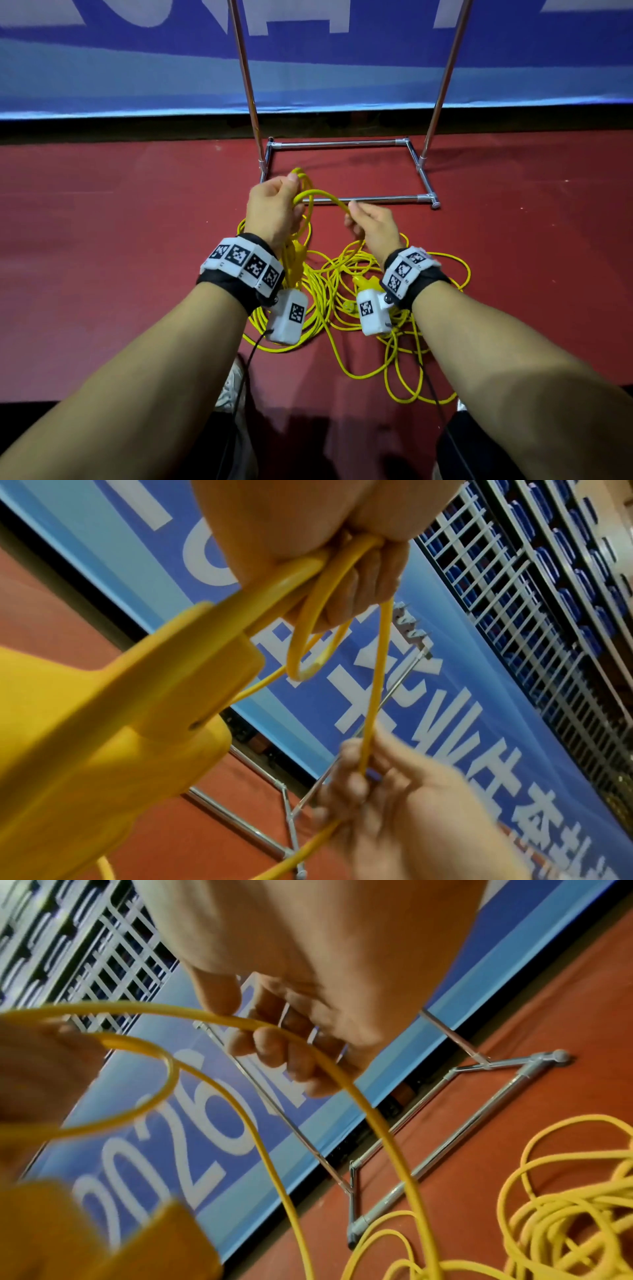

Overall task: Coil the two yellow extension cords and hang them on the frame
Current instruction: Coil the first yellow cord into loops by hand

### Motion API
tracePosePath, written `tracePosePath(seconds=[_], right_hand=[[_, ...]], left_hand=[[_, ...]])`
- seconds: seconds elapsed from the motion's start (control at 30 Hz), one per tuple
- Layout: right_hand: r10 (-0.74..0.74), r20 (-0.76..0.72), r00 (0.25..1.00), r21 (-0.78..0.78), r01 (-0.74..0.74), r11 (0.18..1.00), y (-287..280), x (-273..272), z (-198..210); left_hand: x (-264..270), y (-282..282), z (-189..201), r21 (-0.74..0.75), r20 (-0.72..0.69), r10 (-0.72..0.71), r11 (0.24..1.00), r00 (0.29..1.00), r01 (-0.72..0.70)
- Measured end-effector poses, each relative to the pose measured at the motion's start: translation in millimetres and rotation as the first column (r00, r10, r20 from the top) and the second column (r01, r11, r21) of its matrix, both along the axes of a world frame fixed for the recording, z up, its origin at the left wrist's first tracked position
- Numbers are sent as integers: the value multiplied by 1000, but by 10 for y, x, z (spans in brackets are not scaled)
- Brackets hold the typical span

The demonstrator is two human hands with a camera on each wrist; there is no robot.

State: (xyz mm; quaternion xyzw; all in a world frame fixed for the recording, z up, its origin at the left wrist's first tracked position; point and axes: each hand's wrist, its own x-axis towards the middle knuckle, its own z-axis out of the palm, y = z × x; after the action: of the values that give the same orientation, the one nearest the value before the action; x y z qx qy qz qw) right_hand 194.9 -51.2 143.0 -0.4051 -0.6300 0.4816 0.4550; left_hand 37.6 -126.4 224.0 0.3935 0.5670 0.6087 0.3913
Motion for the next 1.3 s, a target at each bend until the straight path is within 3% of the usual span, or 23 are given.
tracePosePath(seconds=[0.1, 0.23, 0.37, 0.47, 0.57, 0.77, 0.93, 1.07, 1.17, 1.3], right_hand=[[-23, -36, 999, 74, 26, 997, 98, 118, 190], [13, 46, 999, 204, -22, 979, 193, 255, 288], [70, 84, 994, 219, -87, 972, 193, 273, 369], [192, 168, 967, 205, -225, 953, 95, 151, 487], [236, 201, 951, 206, -276, 939, -14, -13, 567], [161, 116, 980, 246, -185, 951, -45, -71, 560], [217, 283, 934, 53, -241, 969, 37, 58, 58], [84, 162, 983, -88, -71, 994, 0, 110, -30], [-58, 46, 997, 24, 57, 998, 93, 198, 111], [-56, -50, 997, 179, 64, 982, 162, 270, 350]], left_hand=[[66, -80, -17, -92, -33, -144, 986, 989, 141], [24, -124, 44, -150, -16, -230, 963, 973, 225], [44, -175, 53, -207, -28, -315, 930, 949, 303], [104, -173, -4, -236, -38, -348, 914, 937, 330], [105, -152, -64, -226, -94, -313, 931, 945, 286], [22, -103, -73, -98, -74, -196, 977, 978, 188], [-95, -80, -14, -23, 58, -155, 987, 986, 157], [-106, -130, -30, -35, -7, -171, 985, 985, 171], [-140, -147, -41, -88, -72, -204, 976, 976, 198], [-205, -140, -70, -151, -174, -253, 962, 952, 228]])
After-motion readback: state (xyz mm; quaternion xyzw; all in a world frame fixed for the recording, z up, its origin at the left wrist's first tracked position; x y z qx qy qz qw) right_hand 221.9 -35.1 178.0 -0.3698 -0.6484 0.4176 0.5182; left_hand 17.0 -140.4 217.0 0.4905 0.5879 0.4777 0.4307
